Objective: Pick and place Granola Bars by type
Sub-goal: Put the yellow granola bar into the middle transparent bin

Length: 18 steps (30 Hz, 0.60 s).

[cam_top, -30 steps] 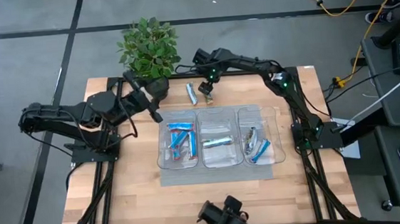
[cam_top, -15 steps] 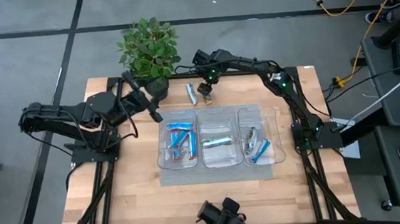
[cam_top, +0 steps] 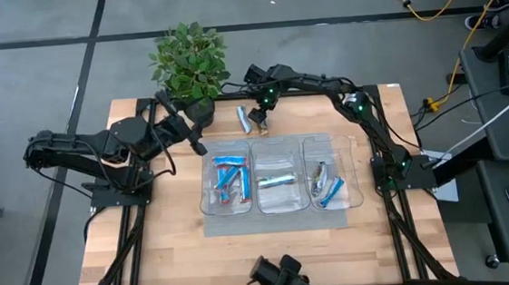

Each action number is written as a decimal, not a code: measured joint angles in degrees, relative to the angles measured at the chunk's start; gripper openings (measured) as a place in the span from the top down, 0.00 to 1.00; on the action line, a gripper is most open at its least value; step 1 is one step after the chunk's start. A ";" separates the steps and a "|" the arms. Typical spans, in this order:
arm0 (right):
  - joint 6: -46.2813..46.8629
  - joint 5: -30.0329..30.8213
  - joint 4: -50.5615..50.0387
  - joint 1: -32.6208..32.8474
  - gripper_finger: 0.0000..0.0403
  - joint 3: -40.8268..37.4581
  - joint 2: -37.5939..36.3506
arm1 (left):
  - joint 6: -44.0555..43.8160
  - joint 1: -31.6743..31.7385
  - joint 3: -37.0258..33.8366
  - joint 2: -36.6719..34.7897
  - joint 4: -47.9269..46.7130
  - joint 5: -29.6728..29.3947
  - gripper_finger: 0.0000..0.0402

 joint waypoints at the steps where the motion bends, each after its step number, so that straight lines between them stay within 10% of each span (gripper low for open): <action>1: -0.03 0.00 0.00 0.00 0.32 -0.54 0.07 | 0.00 0.00 0.00 0.00 0.00 0.00 0.55; 9: 0.98 -1.97 1.50 0.00 0.37 -1.45 0.37 | -0.04 0.02 0.00 0.00 0.00 0.00 0.55; 18: 0.91 -4.85 1.69 0.00 0.69 -1.45 0.37 | -0.15 0.02 0.00 0.01 0.00 0.00 0.55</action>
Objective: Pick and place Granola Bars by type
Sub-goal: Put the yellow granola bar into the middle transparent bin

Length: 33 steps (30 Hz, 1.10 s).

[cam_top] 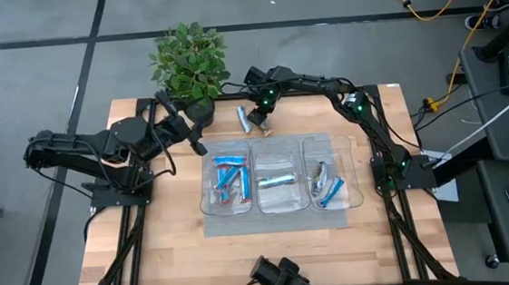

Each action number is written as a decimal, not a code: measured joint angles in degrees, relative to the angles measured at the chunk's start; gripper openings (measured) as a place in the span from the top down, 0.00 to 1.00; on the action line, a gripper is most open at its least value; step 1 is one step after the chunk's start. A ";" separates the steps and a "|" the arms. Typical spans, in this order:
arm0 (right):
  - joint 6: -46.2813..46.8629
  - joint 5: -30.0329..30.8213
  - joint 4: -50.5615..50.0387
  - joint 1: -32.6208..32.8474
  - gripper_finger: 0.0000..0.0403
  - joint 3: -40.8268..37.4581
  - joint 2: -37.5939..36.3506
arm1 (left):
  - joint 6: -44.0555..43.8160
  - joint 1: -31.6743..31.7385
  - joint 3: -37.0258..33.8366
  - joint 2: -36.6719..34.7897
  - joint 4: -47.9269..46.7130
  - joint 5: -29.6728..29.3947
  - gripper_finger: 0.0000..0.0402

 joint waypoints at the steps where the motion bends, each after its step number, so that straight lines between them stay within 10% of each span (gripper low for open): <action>1: -0.05 -0.29 0.00 0.00 0.73 0.00 0.00 | 0.00 -0.01 0.00 0.00 0.00 0.00 0.55; 8: -1.44 -2.80 -0.02 -0.02 0.98 0.00 -0.02 | -0.17 0.00 0.00 -0.01 -0.02 0.00 0.55; 33: -7.71 5.98 -18.21 -0.02 0.98 17.81 -0.46 | -0.48 0.00 0.02 0.01 -0.44 0.00 0.57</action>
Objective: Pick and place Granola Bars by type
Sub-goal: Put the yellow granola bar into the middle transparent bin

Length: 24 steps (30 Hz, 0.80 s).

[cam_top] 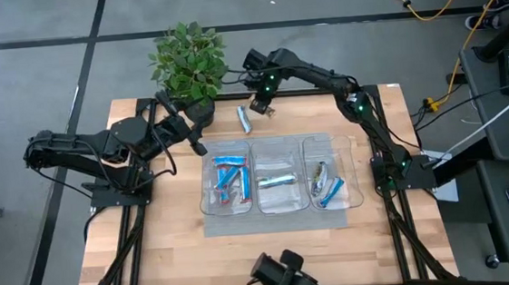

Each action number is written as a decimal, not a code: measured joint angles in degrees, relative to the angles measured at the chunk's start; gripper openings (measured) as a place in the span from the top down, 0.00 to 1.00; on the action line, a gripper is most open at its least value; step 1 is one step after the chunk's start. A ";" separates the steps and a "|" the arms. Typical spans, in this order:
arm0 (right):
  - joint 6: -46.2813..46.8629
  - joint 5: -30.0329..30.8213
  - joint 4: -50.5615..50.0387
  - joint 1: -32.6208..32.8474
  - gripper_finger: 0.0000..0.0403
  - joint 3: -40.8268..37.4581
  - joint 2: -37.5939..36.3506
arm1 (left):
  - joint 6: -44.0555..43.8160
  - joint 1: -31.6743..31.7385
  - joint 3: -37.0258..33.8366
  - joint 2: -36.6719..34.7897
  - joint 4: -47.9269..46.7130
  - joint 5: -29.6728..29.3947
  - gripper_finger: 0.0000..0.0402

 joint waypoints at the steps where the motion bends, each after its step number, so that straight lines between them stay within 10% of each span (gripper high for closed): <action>1: -0.24 0.35 0.15 -0.02 0.99 -0.70 -0.94 | 0.00 0.00 0.00 0.00 -0.02 0.00 0.57; 24: 0.30 9.62 -8.07 3.39 0.99 -1.42 -18.56 | 0.00 -0.02 0.00 0.00 -0.04 0.00 0.57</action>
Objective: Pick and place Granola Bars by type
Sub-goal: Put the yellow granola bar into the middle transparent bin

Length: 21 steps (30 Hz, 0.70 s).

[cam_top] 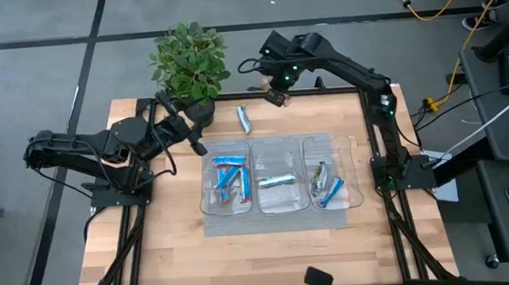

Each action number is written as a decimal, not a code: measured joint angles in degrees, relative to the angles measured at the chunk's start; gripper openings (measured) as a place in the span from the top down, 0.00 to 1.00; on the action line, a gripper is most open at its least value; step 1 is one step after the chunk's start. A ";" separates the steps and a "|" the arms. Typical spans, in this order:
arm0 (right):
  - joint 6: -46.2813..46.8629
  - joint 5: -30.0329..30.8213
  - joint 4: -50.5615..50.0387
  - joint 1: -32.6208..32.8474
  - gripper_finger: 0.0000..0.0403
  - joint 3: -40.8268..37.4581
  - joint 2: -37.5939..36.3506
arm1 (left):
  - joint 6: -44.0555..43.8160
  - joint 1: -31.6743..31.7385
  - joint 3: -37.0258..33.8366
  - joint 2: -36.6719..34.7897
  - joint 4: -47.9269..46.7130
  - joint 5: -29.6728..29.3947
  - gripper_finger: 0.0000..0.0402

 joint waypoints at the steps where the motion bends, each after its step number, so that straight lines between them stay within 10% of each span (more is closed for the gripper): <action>1: 0.13 0.01 -0.71 0.35 0.99 -0.01 -0.98 | 0.00 0.02 0.00 0.00 0.00 0.00 0.57; 21: 11.09 20.25 -8.63 15.58 0.99 -0.02 -24.59 | 0.00 0.02 0.00 0.00 -0.67 0.02 0.58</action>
